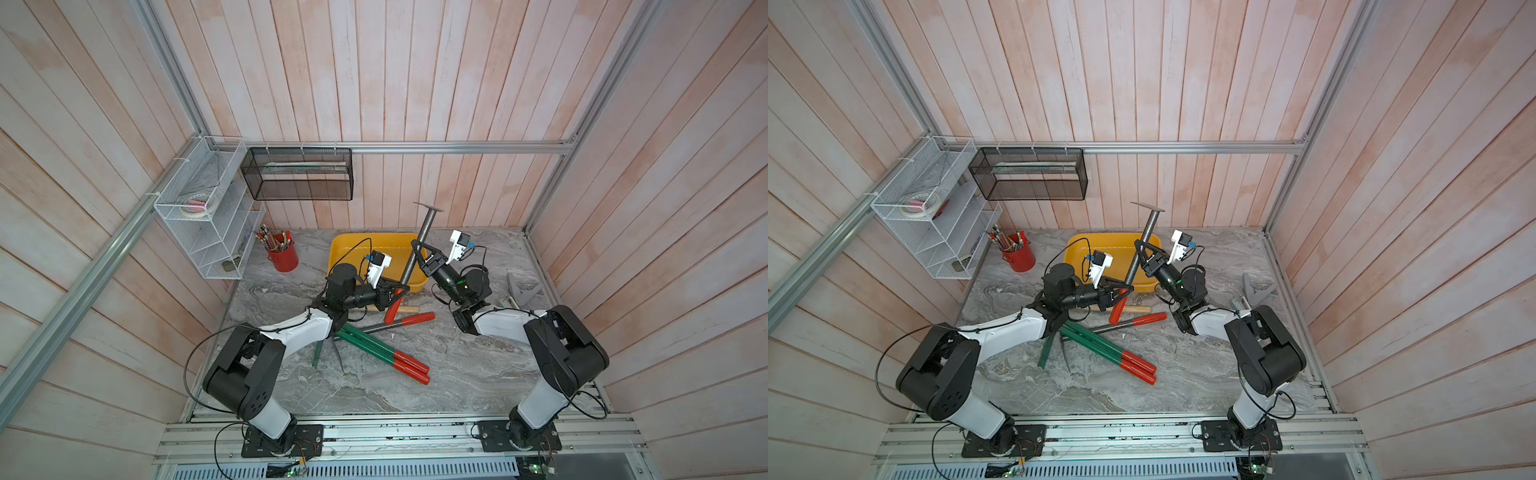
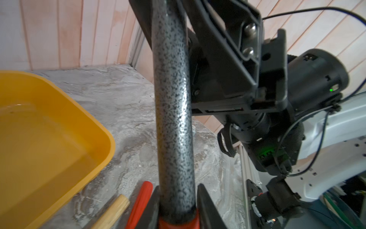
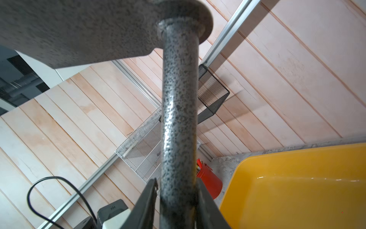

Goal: Put the small hoe into the storage box
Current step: Place the hoe in the storage box.

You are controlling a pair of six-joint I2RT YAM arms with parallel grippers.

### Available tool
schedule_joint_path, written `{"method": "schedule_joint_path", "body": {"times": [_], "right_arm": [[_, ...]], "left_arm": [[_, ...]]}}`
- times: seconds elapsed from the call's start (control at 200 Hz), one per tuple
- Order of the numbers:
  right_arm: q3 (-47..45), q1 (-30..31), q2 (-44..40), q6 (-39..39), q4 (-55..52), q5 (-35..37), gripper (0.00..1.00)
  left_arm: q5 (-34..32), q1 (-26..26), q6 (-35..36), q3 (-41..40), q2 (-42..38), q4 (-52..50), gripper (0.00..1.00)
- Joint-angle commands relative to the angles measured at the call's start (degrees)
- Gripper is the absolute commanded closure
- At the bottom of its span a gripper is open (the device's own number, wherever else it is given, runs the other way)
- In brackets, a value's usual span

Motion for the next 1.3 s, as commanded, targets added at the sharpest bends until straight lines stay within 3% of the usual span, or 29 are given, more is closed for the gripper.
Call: {"method": "schedule_joint_path", "body": {"times": [0.0,0.165,0.425,0.47,0.54,0.615,0.695,0.745,0.855,0.92,1.165,1.29], "right_arm": [[-1.3,-0.6,2.3,1.2,3.1,-1.2,0.59],[-1.9,-1.3,4.5,2.2,4.9,-2.0,0.55],[-3.6,-3.0,7.2,3.0,7.3,-3.6,0.57],[-4.1,-3.3,7.6,3.2,8.5,-3.9,0.63],[-4.2,-3.9,8.9,4.2,10.9,-5.1,0.84],[-3.4,-4.6,10.6,5.5,13.7,-7.4,1.0],[-2.5,-4.9,12.0,6.7,16.0,-9.1,1.0],[-2.0,-5.0,12.4,6.8,16.5,-9.9,1.0],[-1.5,-5.0,12.6,6.7,17.3,-11.3,1.0],[-1.3,-4.9,12.7,6.7,18.0,-12.2,1.0],[0.0,-4.9,12.6,7.3,20.3,-16.9,1.0],[0.9,-4.8,12.2,7.4,20.6,-19.1,1.0]], "left_arm": [[-6.8,0.3,7.6,2.6,-3.4,-2.7,1.0],[-8.5,0.3,9.0,2.5,-4.5,-4.5,1.0],[-10.7,0.3,12.3,2.7,-5.2,-8.9,1.0],[-10.7,0.3,13.4,2.9,-5.5,-10.2,1.0],[-8.7,0.3,15.1,3.6,-5.3,-13.1,1.0],[-7.0,0.2,15.4,3.9,-5.1,-14.7,1.0],[-4.8,0.2,15.3,4.0,-5.2,-16.1,1.0],[-3.7,0.3,15.3,3.9,-5.3,-16.5,0.92],[-0.1,0.7,14.9,4.2,-5.5,-16.4,0.62],[3.4,1.2,14.3,4.6,-5.1,-15.7,0.51],[16.8,3.9,9.5,7.0,0.0,-11.7,0.4],[18.8,4.4,9.8,8.4,2.8,-12.5,0.35]]}}
